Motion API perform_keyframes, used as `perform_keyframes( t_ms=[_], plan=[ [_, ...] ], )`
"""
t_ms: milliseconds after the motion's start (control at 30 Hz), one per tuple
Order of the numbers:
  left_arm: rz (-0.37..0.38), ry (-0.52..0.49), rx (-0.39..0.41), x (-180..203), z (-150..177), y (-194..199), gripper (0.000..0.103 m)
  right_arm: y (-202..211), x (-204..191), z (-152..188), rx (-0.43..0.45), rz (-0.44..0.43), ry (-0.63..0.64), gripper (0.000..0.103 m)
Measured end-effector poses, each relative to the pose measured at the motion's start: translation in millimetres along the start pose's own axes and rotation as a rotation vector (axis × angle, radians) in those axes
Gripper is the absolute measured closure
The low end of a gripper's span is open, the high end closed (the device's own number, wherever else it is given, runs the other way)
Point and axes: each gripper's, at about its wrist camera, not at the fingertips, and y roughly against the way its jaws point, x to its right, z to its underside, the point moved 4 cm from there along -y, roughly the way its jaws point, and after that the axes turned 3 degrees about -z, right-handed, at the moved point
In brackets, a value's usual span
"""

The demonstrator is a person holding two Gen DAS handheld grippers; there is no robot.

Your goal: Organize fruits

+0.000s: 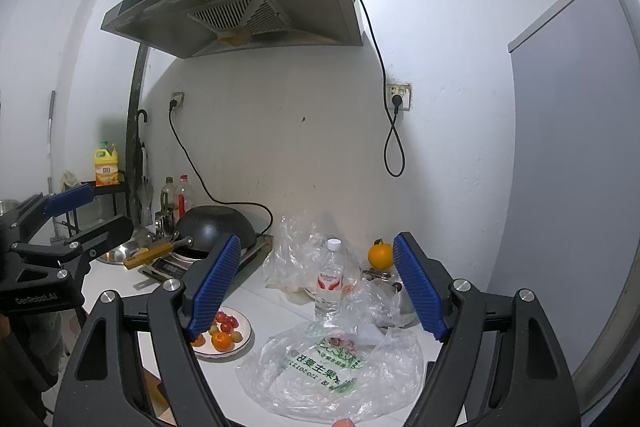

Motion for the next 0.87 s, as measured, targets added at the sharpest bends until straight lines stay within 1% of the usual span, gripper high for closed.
perform_keyframes(
  t_ms=[700, 867],
  plan=[
    [0.004, 0.001, -0.011, -3.9, 4.8, -4.5, 0.009, -4.8, -3.2, 2.5, -0.006, -0.007, 0.008, 0.022],
    [0.011, -0.017, 0.007, -4.6, 6.4, -4.0, 0.009, -6.8, -4.5, 3.4, -0.001, -0.012, 0.010, 0.022]
  ],
)
